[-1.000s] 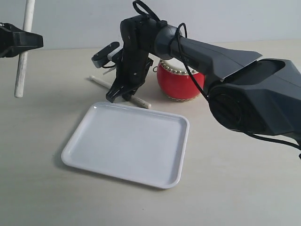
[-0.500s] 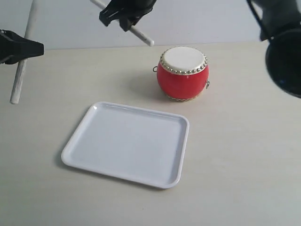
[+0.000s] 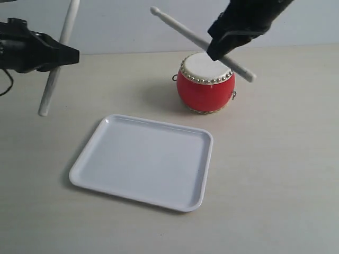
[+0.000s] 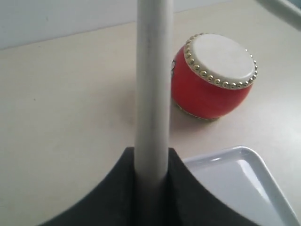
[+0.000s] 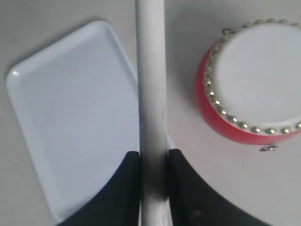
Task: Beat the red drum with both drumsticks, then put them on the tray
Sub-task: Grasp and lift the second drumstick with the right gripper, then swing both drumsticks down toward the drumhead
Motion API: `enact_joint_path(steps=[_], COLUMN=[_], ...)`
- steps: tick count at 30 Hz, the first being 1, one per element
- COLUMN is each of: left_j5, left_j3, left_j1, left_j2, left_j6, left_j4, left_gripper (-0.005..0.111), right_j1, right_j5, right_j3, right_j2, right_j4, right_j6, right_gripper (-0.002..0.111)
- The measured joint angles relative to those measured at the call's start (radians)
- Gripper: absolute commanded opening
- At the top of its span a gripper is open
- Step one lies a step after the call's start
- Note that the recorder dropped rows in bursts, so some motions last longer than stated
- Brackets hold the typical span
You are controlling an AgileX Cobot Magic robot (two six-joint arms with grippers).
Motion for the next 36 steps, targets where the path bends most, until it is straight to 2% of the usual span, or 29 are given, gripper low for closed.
enact_joint_path(steps=[2, 6, 8, 10, 13, 17, 21, 24, 26, 31, 36], left_j5=[0.125, 0.506, 0.632, 0.701, 0.834, 1.12, 1.23, 1.282, 1.334, 1.458, 1.567], left_j3=[-0.019, -0.084, -0.109, -0.117, -0.121, -0.18, -0.275, -0.357, -0.415, -0.562, -0.701], left_j1=[-0.074, -0.193, -0.209, -0.209, -0.209, -0.197, -0.199, -0.254, -0.303, -0.397, -0.419], left_j2=[0.0, 0.0, 0.0, 0.0, 0.019, 0.096, 0.146, 0.17, 0.184, 0.228, 0.34], left_j6=[0.01, 0.076, 0.122, 0.187, 0.419, 0.794, 1.234, 1.658, 1.823, 1.929, 1.965], left_j4=[0.004, 0.007, 0.005, -0.041, -0.217, -0.551, -1.062, -1.488, -1.673, -1.795, -1.82], left_gripper=[0.0, 0.0, 0.0, 0.0, 0.0, 0.0, 0.0, 0.0, 0.0, 0.0, 0.0], right_j1=[-0.014, -0.025, -0.025, -0.025, -0.025, -0.025, -0.025, -0.025, -0.025, -0.025, -0.025], right_j5=[-0.076, -0.172, -0.179, -0.181, -0.185, -0.191, -0.197, -0.202, -0.222, -0.31, -0.386], right_j3=[0.083, 0.177, 0.192, 0.196, 0.197, 0.199, 0.204, 0.236, 0.275, 0.388, 0.457], right_j2=[-0.08, -0.203, -0.243, -0.27, -0.279, -0.269, -0.246, -0.228, -0.219, -0.214, -0.214], right_j4=[-0.003, -0.007, -0.007, -0.007, -0.031, -0.059, -0.075, -0.12, -0.151, -0.217, -0.352], right_j6=[-0.01, -0.019, -0.033, -0.039, -0.043, -0.043, -0.03, 0.007, 0.026, 0.077, 0.226], right_gripper=[0.0, 0.0, 0.0, 0.0, 0.0, 0.0, 0.0, 0.0, 0.0, 0.0, 0.0])
